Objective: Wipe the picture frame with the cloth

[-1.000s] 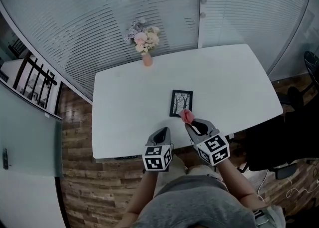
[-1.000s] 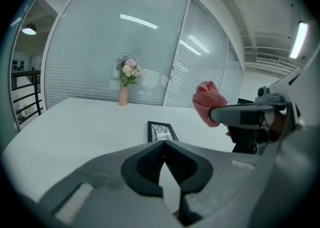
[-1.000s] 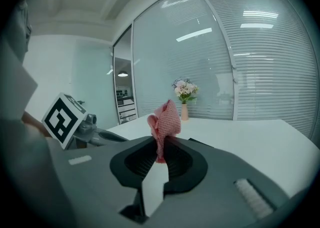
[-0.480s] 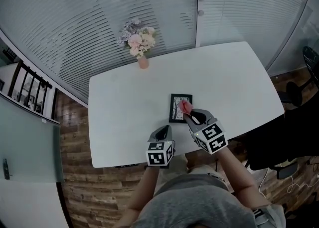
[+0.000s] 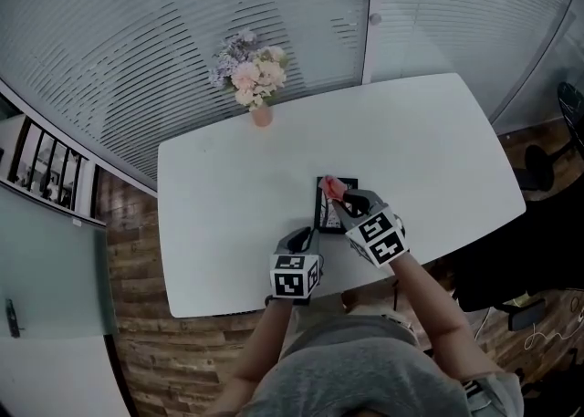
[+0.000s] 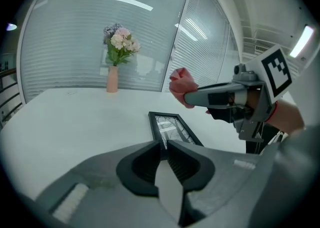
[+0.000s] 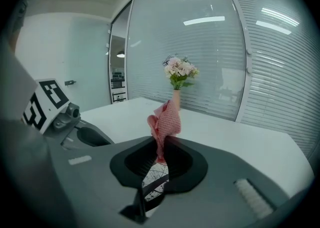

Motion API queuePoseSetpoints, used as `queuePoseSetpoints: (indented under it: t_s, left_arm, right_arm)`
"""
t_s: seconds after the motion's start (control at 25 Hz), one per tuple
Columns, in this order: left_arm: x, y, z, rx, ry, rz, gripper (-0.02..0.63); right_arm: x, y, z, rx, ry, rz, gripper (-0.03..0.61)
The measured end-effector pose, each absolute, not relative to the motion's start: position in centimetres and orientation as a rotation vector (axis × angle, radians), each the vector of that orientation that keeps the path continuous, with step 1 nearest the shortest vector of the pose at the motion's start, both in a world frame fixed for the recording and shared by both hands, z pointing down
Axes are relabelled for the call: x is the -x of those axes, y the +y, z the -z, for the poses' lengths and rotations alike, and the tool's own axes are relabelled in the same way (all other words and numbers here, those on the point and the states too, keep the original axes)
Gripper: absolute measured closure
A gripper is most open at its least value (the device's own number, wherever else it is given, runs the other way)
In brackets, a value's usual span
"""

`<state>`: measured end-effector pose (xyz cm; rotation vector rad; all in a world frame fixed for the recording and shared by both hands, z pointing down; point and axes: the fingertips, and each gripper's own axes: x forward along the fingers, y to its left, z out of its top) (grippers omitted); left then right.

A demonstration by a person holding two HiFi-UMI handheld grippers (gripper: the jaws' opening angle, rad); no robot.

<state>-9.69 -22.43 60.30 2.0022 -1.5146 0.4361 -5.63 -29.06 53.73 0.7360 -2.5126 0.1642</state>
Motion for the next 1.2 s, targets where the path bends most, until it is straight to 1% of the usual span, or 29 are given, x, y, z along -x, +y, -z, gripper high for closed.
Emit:
queuePoseSetpoints:
  t_s: [0.36,0.76,1.2]
  left_arm:
    - [9.6,-23.8,-62.1,-1.990,-1.410,-0.490,0.548]
    - [9.3,-24.6,-62.8,-2.003,-1.359,-0.518,0.548]
    - [9.3,-24.7,-63.0,-1.997,-1.335,-0.532,0.548]
  right_arm:
    - [7.8,-32.8,-56.5,-0.717,-2.438,-0.180,0.532]
    - [9.3,-34.9,-60.4,-0.664,-2.360,-0.184,0.529]
    - [9.9,-35.4,-62.0,-0.635,-2.318,-0.191,0.529]
